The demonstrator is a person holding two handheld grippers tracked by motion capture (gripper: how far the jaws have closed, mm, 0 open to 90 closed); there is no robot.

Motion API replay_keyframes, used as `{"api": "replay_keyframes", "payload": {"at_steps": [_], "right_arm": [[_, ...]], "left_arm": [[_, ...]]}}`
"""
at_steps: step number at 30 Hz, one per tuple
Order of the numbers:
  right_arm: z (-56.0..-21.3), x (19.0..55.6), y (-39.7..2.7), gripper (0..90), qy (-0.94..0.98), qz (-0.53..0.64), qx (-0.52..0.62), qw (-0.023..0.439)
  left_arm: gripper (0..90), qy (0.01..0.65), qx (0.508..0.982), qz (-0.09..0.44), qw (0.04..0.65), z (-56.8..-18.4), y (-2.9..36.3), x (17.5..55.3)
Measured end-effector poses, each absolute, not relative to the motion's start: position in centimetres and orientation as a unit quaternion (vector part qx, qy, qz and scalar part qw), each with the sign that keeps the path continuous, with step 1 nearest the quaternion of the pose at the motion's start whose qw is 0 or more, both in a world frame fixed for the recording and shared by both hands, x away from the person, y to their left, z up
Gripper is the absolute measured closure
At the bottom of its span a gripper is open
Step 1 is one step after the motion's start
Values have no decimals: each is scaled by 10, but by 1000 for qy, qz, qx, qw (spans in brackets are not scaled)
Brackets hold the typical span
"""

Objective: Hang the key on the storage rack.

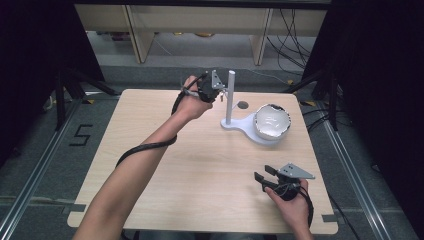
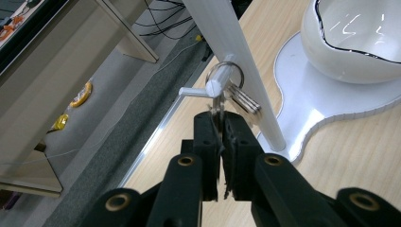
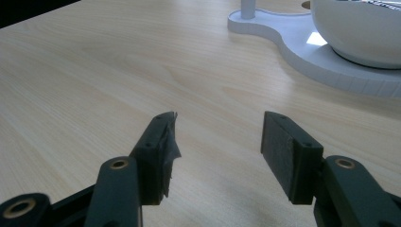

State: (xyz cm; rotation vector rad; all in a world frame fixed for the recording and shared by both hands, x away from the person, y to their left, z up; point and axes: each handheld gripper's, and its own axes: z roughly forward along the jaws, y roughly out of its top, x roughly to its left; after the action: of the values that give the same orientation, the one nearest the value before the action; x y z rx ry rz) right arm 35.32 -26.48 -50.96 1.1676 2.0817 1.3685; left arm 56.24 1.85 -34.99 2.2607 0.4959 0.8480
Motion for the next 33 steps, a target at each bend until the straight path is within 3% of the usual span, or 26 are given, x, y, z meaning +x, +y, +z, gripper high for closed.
{"api": "replay_keyframes", "payload": {"at_steps": [3, 4, 5, 13, 22, 33], "right_arm": [[-509, 352, -265, 464, 743, 483, 418, 201], [-509, 352, -266, 463, 743, 482, 419, 200], [-509, 352, -266, 462, 741, 486, 419, 199], [-508, 350, -269, 461, 736, 485, 425, 208], [-509, 349, -267, 458, 729, 490, 433, 204], [-510, 349, -266, 449, 735, 486, 426, 205]], "left_arm": [[739, 197, 863, 323, 335, -351, 21, 562], [683, 201, 863, 319, 336, -351, 22, 562], [563, 203, 861, 318, 341, -354, 26, 557], [367, 210, 854, 305, 365, -372, 64, 520], [308, 250, 848, 269, 383, -430, 144, 452], [320, 355, 778, 268, 443, -503, 216, 391]]}}
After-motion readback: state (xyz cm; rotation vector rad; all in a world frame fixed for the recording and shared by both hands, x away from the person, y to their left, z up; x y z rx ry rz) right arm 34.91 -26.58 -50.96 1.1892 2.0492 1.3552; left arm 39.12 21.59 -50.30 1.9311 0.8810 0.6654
